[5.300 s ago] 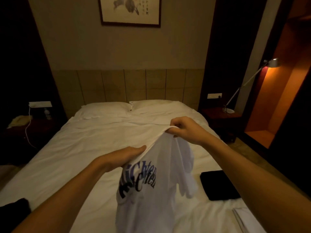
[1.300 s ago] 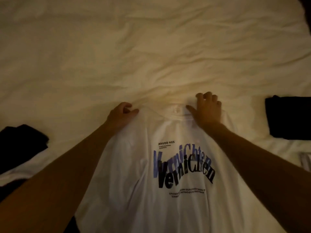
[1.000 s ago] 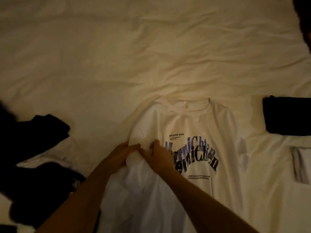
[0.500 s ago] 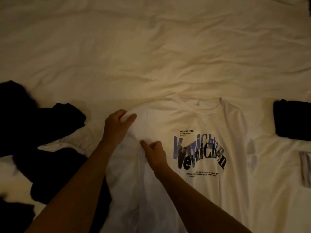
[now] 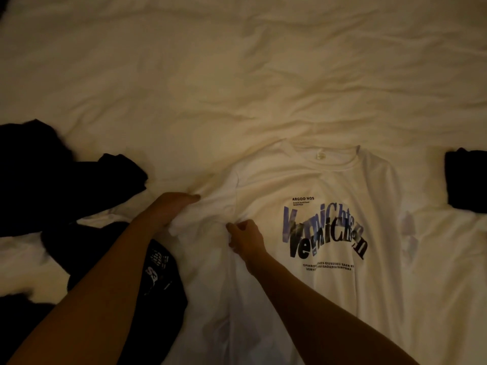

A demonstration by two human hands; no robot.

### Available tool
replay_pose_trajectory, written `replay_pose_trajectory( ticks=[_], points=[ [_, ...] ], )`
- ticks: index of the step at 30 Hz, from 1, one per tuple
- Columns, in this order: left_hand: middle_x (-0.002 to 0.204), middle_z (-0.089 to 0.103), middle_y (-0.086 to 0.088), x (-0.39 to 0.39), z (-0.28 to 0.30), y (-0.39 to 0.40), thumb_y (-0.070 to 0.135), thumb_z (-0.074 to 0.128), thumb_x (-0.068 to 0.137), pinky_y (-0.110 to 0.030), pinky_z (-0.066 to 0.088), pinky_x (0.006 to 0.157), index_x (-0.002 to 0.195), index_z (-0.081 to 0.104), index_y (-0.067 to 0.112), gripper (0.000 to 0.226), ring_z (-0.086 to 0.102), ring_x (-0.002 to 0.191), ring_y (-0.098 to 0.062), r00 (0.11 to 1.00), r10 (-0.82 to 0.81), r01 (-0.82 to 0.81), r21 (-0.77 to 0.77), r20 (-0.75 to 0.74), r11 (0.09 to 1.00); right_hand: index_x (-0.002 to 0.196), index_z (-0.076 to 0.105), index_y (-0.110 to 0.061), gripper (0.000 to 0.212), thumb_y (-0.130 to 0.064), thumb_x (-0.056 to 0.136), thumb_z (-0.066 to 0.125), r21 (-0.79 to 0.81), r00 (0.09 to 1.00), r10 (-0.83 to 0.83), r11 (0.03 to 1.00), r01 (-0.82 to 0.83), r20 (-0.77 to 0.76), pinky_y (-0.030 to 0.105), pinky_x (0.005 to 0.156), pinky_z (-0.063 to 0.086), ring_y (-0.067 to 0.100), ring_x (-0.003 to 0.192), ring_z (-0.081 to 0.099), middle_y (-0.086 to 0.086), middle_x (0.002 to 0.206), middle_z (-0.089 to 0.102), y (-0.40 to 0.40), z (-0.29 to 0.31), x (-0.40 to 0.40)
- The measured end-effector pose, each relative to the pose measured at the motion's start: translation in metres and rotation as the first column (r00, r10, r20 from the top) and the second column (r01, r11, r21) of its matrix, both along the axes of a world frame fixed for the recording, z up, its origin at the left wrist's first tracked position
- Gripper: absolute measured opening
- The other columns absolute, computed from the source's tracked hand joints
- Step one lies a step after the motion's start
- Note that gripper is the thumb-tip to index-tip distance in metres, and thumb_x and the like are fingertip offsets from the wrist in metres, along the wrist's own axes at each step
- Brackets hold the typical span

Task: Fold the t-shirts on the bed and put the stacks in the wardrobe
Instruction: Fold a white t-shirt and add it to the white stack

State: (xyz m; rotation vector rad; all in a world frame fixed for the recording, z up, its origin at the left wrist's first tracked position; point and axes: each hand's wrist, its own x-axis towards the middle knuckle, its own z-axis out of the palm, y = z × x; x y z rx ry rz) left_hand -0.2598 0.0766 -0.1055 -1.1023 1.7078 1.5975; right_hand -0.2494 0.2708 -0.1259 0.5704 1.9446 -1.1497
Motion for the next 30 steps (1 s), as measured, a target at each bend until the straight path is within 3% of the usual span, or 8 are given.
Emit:
replay_pose_trajectory(
  ticks=[3,8,11,14,20,23,27,30],
  points=[
    [0.091,0.065,-0.003,0.002,0.003,-0.003,0.032,0.065,0.094,-0.022,0.047,0.061,0.092,0.066,0.013,0.019,0.061,0.078,-0.018,0.970,0.107,-0.123,-0.062,-0.220,0.990,0.095,0.052,-0.017,0.025,-0.040,0.093,0.062,0.022,0.993,0.064,0.998,-0.063,-0.099,0.040,0.086,0.056,0.024,0.088,0.066,0.005,0.094,0.065,-0.008,0.012,-0.005],
    [0.070,0.066,0.004,-0.005,0.004,-0.001,0.017,0.063,0.093,-0.023,0.045,0.059,0.084,0.061,0.010,0.012,0.063,0.069,-0.014,0.955,0.087,-0.103,-0.043,-0.285,0.994,0.104,0.054,-0.009,0.048,-0.052,0.088,0.066,-0.272,0.871,0.026,0.954,0.125,0.490,0.036,0.079,0.057,0.026,0.081,0.067,0.014,0.096,0.066,-0.025,0.037,-0.008],
    [0.072,0.064,0.001,-0.003,0.003,-0.004,0.025,0.071,0.088,-0.026,0.046,0.064,0.076,0.057,0.012,0.022,0.061,0.074,-0.019,0.966,0.088,-0.104,-0.051,-0.243,0.993,0.121,0.057,-0.005,0.051,-0.039,0.087,0.073,-0.322,0.710,-0.389,0.693,0.645,0.586,0.035,0.076,0.057,0.026,0.098,0.065,0.015,0.116,0.063,-0.041,0.018,0.008],
    [0.098,0.069,-0.003,-0.002,0.002,-0.014,0.036,0.077,0.082,-0.032,0.053,0.076,0.104,0.067,0.015,0.033,0.065,0.088,-0.020,0.982,0.037,-0.049,-0.060,-0.184,0.997,0.120,0.058,-0.009,0.039,-0.024,0.088,0.073,-0.303,0.560,-0.560,0.489,0.818,0.610,0.032,0.075,0.055,0.025,0.102,0.064,0.011,0.119,0.062,-0.059,0.009,0.017],
    [0.091,0.059,0.008,-0.001,0.015,-0.042,0.040,0.076,0.083,-0.021,0.043,0.059,0.097,0.061,0.022,0.027,0.056,0.079,-0.007,0.970,-0.220,0.179,-0.299,-0.109,0.937,0.112,0.060,-0.022,0.026,-0.021,0.088,0.071,-0.346,0.649,-0.515,0.567,0.748,0.559,0.034,0.088,0.051,0.022,0.108,0.062,0.007,0.119,0.067,-0.065,0.016,0.022],
    [0.099,0.058,-0.002,-0.003,0.017,-0.049,0.028,0.074,0.088,-0.026,0.046,0.064,0.108,0.062,0.013,0.028,0.057,0.084,-0.016,0.965,-0.127,0.009,-0.454,-0.230,0.891,0.110,0.056,-0.028,0.027,-0.015,0.090,0.068,-0.356,0.672,-0.488,0.591,0.724,0.557,0.037,0.090,0.052,0.022,0.103,0.065,0.007,0.119,0.067,-0.067,0.018,0.025],
    [0.100,0.059,-0.015,0.003,0.009,-0.048,0.013,0.066,0.090,-0.035,0.044,0.075,0.102,0.061,0.003,0.016,0.055,0.085,-0.026,0.941,-0.074,-0.214,-0.751,-0.330,0.625,0.103,0.059,-0.014,0.009,-0.016,0.095,0.062,-0.356,0.746,-0.291,0.738,0.574,0.599,0.031,0.076,0.055,0.023,0.088,0.066,0.011,0.099,0.065,-0.073,0.027,0.029],
    [0.112,0.060,-0.023,0.014,0.004,-0.034,0.009,0.059,0.093,-0.033,0.041,0.081,0.110,0.061,0.000,0.019,0.058,0.099,-0.035,0.910,0.147,-0.405,-0.754,-0.388,0.516,0.103,0.060,-0.013,0.009,-0.020,0.099,0.056,-0.384,0.811,-0.126,0.832,0.401,0.572,0.031,0.075,0.055,0.025,0.089,0.065,0.013,0.104,0.063,-0.063,0.034,0.030]
  ],
)
